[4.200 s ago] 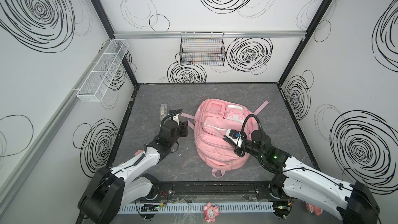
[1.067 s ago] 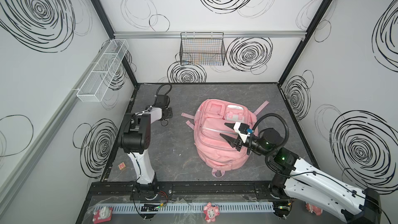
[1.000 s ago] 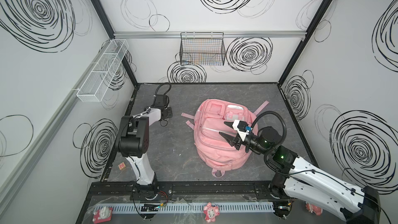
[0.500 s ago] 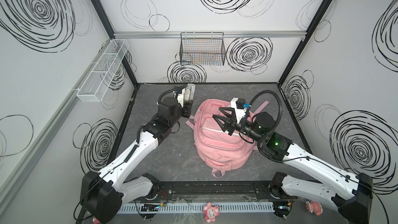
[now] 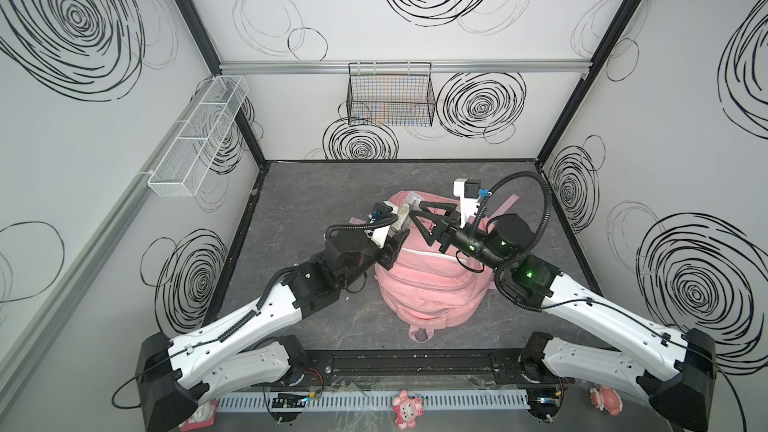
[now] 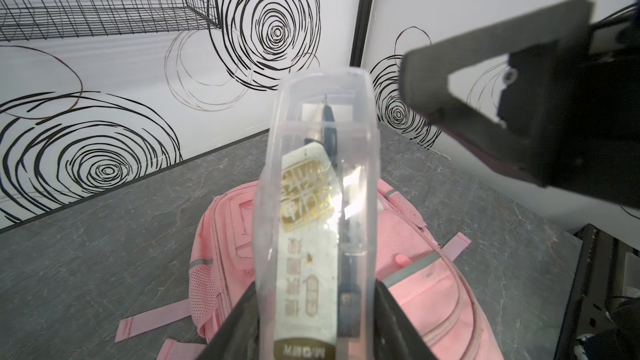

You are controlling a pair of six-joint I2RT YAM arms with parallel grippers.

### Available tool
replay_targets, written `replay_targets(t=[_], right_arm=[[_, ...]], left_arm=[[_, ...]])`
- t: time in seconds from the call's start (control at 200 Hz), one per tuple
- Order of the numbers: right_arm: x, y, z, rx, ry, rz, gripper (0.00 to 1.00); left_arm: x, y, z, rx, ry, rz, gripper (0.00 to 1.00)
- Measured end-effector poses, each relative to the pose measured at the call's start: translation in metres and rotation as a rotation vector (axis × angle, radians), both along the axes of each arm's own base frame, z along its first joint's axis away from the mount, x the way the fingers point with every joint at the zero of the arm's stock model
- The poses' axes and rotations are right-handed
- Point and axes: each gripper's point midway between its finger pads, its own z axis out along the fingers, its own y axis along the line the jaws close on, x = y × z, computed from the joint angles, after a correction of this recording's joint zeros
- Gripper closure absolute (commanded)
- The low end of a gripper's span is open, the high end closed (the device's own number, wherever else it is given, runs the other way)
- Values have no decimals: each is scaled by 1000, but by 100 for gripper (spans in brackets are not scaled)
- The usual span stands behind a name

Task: Pack the student bag
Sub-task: 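Grasp the pencil case with the right gripper while left opens and releases it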

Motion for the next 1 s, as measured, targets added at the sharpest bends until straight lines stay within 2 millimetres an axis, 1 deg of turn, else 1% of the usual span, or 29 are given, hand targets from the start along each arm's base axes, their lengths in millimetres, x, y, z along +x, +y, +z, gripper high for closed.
replay_targets(t=[0.115, 0.25, 0.355, 0.465, 0.515, 0.585, 0.635, 0.7, 0.745, 0.795, 0.865, 0.885, 0.935, 1.0], right_arm=[[5, -5, -10, 10, 49, -38, 40], [6, -6, -21, 8, 94, -43, 40], [6, -6, -22, 19, 112, -39, 41], [6, 0, -29, 12, 134, -16, 47], [6, 5, -35, 3, 151, -2, 53], [7, 11, -44, -8, 179, 18, 67], [6, 13, -44, -7, 181, 32, 74], [5, 14, -43, -1, 184, 39, 89], [4, 13, -42, 2, 186, 41, 97], [4, 12, -41, 5, 188, 40, 98], [4, 7, -38, 10, 182, 35, 98], [3, 5, -37, 11, 181, 34, 98], [5, -5, -31, 16, 172, 13, 98], [10, -25, -23, 25, 157, -36, 98]], left_arm=[[3, 5, 5, -15, -14, 43, 59], [4, 8, 8, -19, -26, 80, 59], [0, 4, 10, -22, -36, 75, 59], [-8, -5, 15, -24, -59, 43, 59], [-13, -9, 16, -22, -67, 25, 59], [-18, -15, 17, -14, -79, 5, 59], [-20, -16, 13, 4, -79, 0, 59], [-19, -18, 12, 18, -86, -1, 58], [-19, -18, 12, 25, -92, 0, 54], [-19, -18, 13, 32, -99, -2, 48], [-19, -20, 16, 41, -118, -11, 33], [-20, -21, 17, 41, -118, -16, 27], [-22, -21, 17, 77, -140, -34, 19], [-24, -23, 18, 128, -167, -65, 15]])
